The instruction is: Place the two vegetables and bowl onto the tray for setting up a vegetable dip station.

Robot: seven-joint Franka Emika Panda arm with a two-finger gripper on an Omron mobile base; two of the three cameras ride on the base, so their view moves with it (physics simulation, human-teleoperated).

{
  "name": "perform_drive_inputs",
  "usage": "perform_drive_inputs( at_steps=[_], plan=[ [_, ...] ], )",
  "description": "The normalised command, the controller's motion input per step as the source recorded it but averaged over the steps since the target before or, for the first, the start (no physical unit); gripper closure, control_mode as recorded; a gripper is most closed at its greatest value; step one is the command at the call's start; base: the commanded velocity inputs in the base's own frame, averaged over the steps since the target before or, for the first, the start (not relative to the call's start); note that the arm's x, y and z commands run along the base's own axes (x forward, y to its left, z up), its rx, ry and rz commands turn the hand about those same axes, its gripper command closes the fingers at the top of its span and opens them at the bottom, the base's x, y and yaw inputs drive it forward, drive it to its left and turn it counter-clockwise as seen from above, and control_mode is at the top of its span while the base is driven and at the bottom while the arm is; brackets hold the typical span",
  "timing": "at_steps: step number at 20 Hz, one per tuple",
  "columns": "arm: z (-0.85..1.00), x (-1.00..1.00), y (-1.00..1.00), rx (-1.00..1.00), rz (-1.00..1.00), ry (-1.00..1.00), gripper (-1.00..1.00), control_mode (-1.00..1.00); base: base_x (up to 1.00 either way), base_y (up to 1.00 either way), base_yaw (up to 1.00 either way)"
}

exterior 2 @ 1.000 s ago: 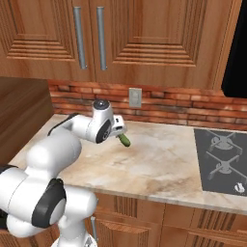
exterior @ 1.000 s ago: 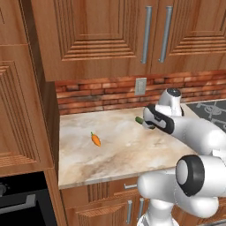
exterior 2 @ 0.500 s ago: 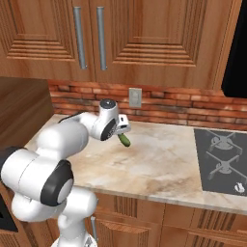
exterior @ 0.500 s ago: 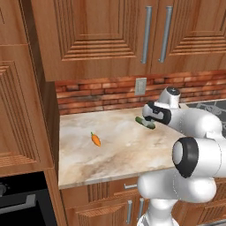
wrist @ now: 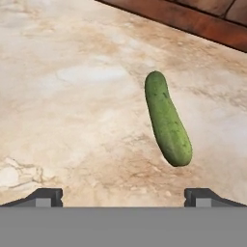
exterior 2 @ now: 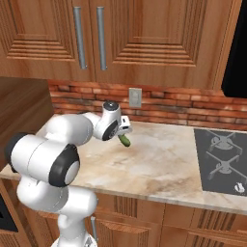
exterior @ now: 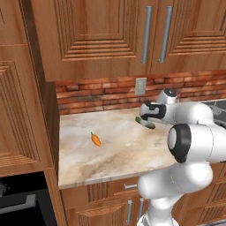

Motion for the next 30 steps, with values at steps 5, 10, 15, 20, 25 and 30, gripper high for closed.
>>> perform_drive_inputs(
  at_steps=[5, 10, 15, 20, 25, 30],
  plan=[
    [-0.18, 0.22, -0.05, 0.00, 0.00, 0.00, -1.00, -1.00, 0.00, 0.00, 0.00],
    [-0.16, 0.14, -0.02, 0.00, 0.00, 0.00, -1.00, -1.00, 0.00, 0.00, 0.00],
    [-0.16, 0.12, -0.02, 0.00, 0.00, 0.00, -1.00, -1.00, 0.00, 0.00, 0.00],
    [-0.09, 0.18, -0.03, 0.00, 0.00, 0.00, -1.00, -1.00, 0.00, 0.00, 0.00],
    [-0.09, 0.16, -0.06, 0.00, 0.00, 0.00, -1.00, -1.00, 0.00, 0.00, 0.00],
    [-0.09, 0.16, -0.08, 0.00, 0.00, 0.00, -1.00, -1.00, 0.00, 0.00, 0.00]
  ],
)
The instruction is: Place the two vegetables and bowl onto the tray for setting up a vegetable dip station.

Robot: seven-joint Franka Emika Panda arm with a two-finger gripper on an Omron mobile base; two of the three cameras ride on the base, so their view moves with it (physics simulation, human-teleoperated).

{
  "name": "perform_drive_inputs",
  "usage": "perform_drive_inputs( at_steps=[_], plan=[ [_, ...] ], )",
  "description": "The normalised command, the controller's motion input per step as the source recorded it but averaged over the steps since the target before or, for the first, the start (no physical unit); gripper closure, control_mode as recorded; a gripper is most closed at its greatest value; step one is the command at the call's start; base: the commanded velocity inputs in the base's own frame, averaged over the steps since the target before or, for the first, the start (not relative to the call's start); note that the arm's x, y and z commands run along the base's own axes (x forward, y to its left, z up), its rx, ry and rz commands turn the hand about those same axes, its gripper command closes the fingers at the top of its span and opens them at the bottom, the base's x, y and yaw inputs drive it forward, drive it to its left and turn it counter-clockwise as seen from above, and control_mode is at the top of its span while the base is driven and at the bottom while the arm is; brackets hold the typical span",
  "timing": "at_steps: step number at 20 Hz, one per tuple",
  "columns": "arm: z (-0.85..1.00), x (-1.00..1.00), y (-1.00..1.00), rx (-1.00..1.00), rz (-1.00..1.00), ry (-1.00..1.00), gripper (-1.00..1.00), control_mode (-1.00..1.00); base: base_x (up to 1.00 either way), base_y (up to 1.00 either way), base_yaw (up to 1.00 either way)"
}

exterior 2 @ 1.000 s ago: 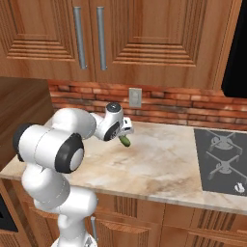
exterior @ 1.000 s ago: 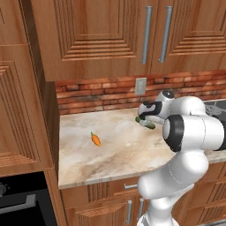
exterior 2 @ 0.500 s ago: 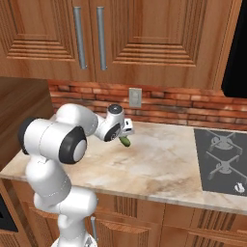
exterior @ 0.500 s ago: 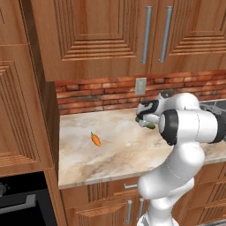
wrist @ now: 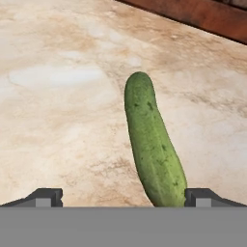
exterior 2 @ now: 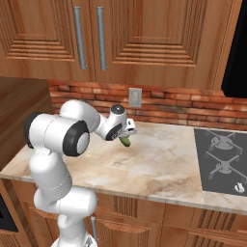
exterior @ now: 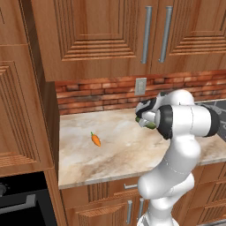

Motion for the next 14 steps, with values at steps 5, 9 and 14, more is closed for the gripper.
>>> perform_drive_inputs(
  at_steps=[5, 9, 14],
  plan=[
    [-0.14, 0.09, -0.02, 0.00, 0.00, 0.03, -1.00, -1.00, 0.00, 0.00, 0.00],
    [-0.15, 0.09, -0.02, 0.00, 0.00, 0.01, -1.00, -1.00, 0.00, 0.00, 0.00],
    [-0.14, 0.09, -0.01, 0.00, 0.00, 0.01, -1.00, -1.00, 0.00, 0.00, 0.00]
  ],
)
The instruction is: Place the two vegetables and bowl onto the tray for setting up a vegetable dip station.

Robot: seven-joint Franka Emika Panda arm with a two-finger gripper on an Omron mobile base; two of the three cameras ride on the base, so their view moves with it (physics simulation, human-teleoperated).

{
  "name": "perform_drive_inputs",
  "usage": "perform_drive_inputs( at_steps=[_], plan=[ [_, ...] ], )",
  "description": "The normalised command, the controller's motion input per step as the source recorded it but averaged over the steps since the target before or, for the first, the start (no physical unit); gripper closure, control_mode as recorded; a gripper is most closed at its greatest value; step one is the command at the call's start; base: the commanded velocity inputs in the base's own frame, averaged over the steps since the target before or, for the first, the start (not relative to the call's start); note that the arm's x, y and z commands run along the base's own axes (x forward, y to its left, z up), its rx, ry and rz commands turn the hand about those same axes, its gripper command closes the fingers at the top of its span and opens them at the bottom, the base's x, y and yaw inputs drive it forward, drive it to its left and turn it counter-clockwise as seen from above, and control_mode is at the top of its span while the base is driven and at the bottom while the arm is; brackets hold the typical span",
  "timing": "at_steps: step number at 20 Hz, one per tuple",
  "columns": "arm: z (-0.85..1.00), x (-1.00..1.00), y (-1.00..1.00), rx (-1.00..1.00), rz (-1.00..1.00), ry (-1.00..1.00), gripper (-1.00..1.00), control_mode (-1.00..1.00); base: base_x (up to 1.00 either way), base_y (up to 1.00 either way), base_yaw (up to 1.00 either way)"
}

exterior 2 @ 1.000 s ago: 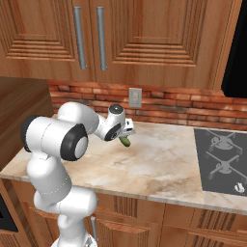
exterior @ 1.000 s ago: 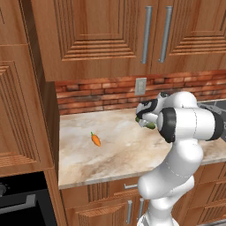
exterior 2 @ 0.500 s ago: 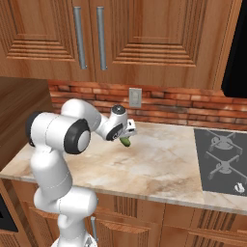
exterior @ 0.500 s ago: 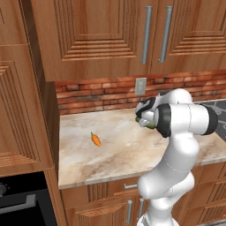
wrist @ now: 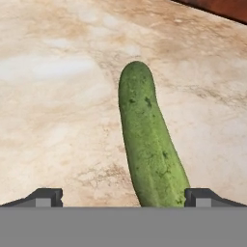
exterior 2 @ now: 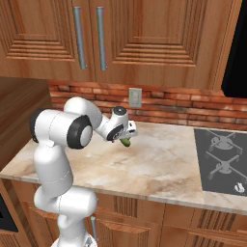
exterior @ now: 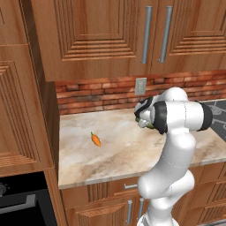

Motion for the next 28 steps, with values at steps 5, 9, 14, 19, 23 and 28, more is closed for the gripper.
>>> perform_drive_inputs(
  at_steps=[5, 9, 14, 19, 23, 28],
  plan=[
    [-0.12, 0.12, -0.04, 0.00, 0.00, 0.00, -1.00, -1.00, 0.00, 0.00, 0.00],
    [-0.12, 0.10, -0.04, 0.00, 0.01, 0.00, -1.00, -1.00, 0.00, 0.00, 0.00],
    [-0.10, 0.13, -0.03, 0.00, 0.02, 0.00, -1.00, -1.00, 0.00, 0.00, 0.00],
    [-0.08, 0.11, -0.01, 0.00, 0.03, 0.00, -1.00, -1.00, 0.00, 0.00, 0.00],
    [-0.14, 0.00, 0.00, 0.00, 0.05, 0.02, -1.00, -1.00, 0.00, 0.00, 0.00],
    [-0.25, -0.04, 0.00, 0.00, 0.05, 0.08, 1.00, -1.00, 0.00, 0.00, 0.00]
  ],
)
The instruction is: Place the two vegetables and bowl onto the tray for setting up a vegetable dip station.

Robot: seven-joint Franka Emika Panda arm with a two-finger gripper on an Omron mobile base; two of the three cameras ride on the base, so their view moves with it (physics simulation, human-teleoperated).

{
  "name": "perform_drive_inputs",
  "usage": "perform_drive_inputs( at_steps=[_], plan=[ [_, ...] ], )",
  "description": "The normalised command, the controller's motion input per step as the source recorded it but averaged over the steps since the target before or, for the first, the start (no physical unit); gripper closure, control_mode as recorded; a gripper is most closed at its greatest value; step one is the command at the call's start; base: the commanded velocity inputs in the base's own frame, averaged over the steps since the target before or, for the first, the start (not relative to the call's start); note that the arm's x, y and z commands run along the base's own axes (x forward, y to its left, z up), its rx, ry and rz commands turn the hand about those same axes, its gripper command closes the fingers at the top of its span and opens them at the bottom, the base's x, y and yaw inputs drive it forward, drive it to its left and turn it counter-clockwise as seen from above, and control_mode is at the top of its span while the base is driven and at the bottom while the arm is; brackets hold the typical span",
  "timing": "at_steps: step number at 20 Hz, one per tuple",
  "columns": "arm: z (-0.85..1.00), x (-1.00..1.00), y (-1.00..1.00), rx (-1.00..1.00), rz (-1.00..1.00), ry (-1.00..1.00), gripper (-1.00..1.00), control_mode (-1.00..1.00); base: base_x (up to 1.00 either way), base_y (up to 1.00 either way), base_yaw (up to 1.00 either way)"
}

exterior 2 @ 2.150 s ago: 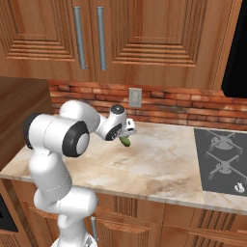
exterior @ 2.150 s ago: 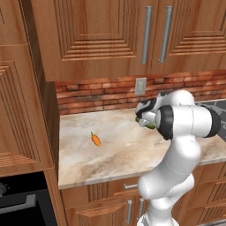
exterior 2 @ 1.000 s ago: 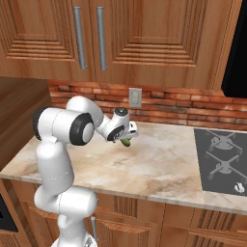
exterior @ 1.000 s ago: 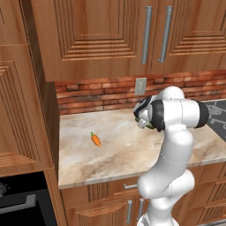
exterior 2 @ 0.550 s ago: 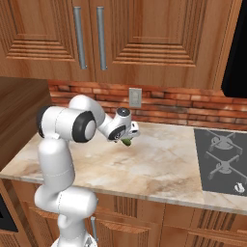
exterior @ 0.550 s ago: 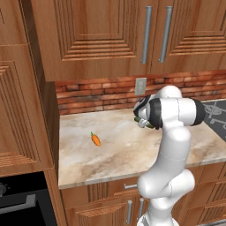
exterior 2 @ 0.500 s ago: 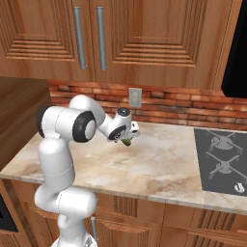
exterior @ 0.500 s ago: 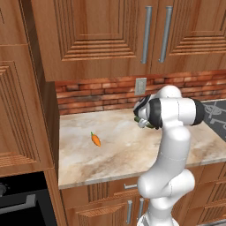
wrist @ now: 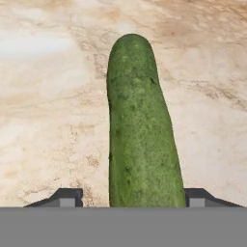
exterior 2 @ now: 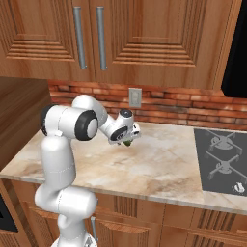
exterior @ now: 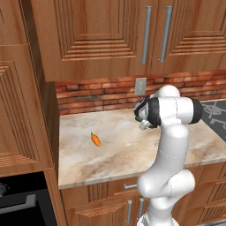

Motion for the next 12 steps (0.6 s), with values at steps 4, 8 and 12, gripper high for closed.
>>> perform_drive_inputs(
  at_steps=[4, 8, 12],
  plan=[
    [-0.22, 0.02, 0.00, 0.00, 0.03, 0.10, 1.00, -1.00, 0.00, 0.00, 0.00],
    [-0.17, 0.04, 0.00, 0.00, 0.03, 0.07, 1.00, -1.00, 0.00, 0.00, 0.00],
    [-0.11, -0.01, 0.00, 0.00, 0.04, 0.02, 1.00, -1.00, 0.00, 0.00, 0.00]
  ],
)
